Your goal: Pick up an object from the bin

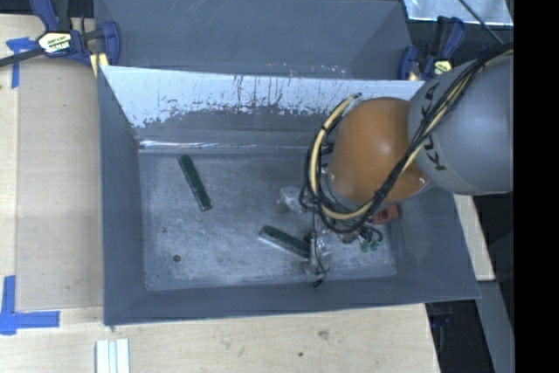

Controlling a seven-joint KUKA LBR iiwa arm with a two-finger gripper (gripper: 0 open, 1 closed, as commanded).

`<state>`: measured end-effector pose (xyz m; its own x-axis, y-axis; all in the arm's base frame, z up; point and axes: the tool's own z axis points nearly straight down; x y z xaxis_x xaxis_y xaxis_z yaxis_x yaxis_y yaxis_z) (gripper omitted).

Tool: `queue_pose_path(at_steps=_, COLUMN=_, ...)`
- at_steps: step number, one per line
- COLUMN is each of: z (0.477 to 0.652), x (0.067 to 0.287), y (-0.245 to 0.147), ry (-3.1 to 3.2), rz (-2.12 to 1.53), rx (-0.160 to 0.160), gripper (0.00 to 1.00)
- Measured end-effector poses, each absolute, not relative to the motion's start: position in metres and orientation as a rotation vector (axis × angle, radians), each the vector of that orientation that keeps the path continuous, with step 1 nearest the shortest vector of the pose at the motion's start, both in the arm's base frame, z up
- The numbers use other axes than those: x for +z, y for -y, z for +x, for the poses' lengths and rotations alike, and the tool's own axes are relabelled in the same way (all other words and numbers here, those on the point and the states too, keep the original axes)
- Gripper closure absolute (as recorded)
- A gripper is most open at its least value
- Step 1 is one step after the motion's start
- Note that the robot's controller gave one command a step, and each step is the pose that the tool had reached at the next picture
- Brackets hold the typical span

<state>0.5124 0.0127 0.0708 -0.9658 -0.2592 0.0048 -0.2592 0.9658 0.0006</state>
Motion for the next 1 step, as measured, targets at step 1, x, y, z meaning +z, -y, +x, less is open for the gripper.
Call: queue_pose_path(at_steps=1, z=0.5146, x=0.0749, y=-0.0135, ry=3.118, rz=0.408, rx=-0.001, gripper=1.0)
